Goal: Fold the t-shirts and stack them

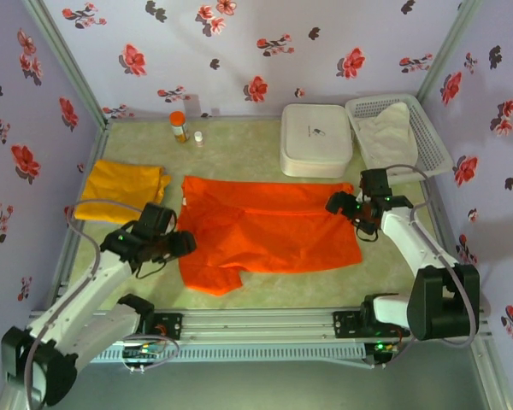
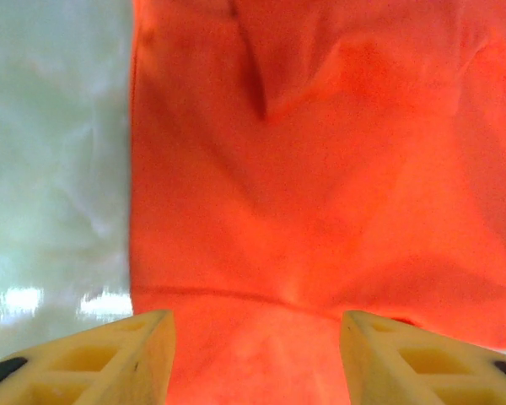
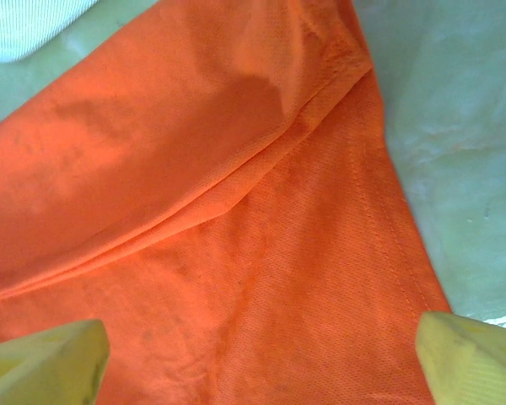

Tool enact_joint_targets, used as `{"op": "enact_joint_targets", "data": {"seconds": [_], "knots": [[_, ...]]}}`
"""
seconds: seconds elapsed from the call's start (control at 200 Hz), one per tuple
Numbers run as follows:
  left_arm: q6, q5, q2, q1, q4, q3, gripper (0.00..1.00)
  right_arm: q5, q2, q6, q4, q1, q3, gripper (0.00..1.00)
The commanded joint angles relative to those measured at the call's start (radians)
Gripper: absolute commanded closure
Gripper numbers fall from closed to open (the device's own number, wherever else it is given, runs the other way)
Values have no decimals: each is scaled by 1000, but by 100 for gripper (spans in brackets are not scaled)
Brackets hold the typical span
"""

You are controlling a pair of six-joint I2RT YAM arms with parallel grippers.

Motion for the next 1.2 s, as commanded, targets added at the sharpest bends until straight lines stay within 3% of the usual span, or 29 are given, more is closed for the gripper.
{"op": "enact_joint_targets", "data": {"seconds": [0.0, 0.2, 0.38, 0.475, 0.855, 1.195], "knots": [[-162, 3, -73, -58, -106, -72, 49, 89, -32, 71, -19, -3, -37, 10], [-364, -15, -99, -190, -89, -163, 52, 68, -29, 106, -7, -4, -57, 14], [-480, -16, -91, -264, 30, -249, 53, 120, -77, 92, -101, -6, -64, 17], [-493, -18, -49, -286, 64, -248, 53, 172, -122, 96, -188, -6, -74, 19], [-526, -63, 52, -352, 141, -253, 58, 113, -355, 252, -231, -4, -304, 34], [-531, -117, 15, -352, 120, -248, 73, 84, -252, 288, -77, -4, -364, 49]]}}
